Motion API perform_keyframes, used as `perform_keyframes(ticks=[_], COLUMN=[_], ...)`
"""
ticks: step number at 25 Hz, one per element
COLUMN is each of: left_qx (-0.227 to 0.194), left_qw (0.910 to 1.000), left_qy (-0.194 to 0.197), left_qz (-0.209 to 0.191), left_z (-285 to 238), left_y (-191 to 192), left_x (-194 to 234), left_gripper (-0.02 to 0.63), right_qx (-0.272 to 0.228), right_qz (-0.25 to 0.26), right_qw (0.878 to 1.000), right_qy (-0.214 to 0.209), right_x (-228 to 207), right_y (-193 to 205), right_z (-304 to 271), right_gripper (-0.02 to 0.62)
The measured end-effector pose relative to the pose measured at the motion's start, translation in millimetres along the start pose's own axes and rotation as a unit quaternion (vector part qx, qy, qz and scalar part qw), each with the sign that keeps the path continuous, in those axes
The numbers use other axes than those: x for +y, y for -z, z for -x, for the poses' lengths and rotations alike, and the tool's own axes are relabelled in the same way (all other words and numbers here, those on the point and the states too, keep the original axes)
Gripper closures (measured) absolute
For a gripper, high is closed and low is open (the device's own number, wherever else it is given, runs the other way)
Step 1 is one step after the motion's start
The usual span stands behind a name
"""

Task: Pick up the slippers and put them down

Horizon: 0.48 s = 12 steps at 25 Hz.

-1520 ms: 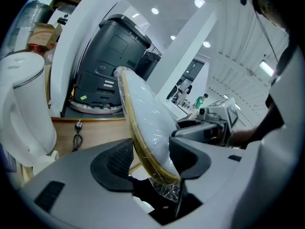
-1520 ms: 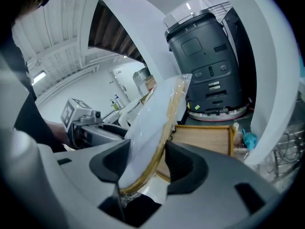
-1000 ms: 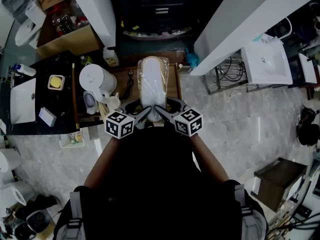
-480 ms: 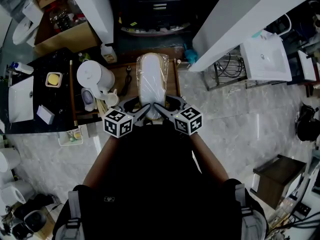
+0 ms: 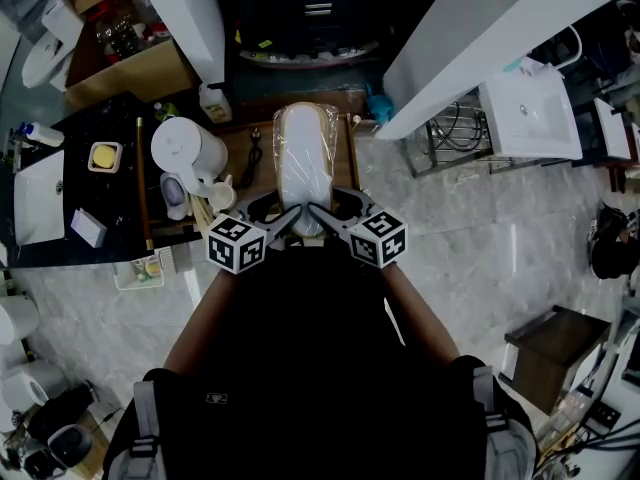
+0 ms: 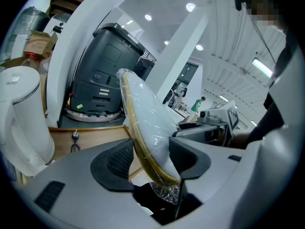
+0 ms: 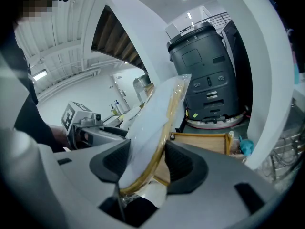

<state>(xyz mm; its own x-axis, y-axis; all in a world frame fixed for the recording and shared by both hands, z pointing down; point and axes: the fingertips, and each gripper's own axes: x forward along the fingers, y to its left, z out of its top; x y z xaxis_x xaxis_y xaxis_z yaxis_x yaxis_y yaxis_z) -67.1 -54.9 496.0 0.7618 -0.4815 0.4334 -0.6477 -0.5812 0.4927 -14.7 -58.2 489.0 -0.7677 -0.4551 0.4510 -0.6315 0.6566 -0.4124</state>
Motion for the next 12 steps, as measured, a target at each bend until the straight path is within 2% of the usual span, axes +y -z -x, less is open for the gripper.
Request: perform_keyframes(ticks=[12], left_qx=[0.010], left_qw=[0.9999], left_qy=[0.010], left_qz=[0.004], left_z=[2.0], left_y=[3.4], left_x=[2.2], left_gripper=[0.371], right_qx=[0.007], right_qz=[0.001], right_qw=[1.000], right_qy=[0.000], right_x=[1.2], right_y=[2.1], right_z=[-3.0], right_gripper=[0.370])
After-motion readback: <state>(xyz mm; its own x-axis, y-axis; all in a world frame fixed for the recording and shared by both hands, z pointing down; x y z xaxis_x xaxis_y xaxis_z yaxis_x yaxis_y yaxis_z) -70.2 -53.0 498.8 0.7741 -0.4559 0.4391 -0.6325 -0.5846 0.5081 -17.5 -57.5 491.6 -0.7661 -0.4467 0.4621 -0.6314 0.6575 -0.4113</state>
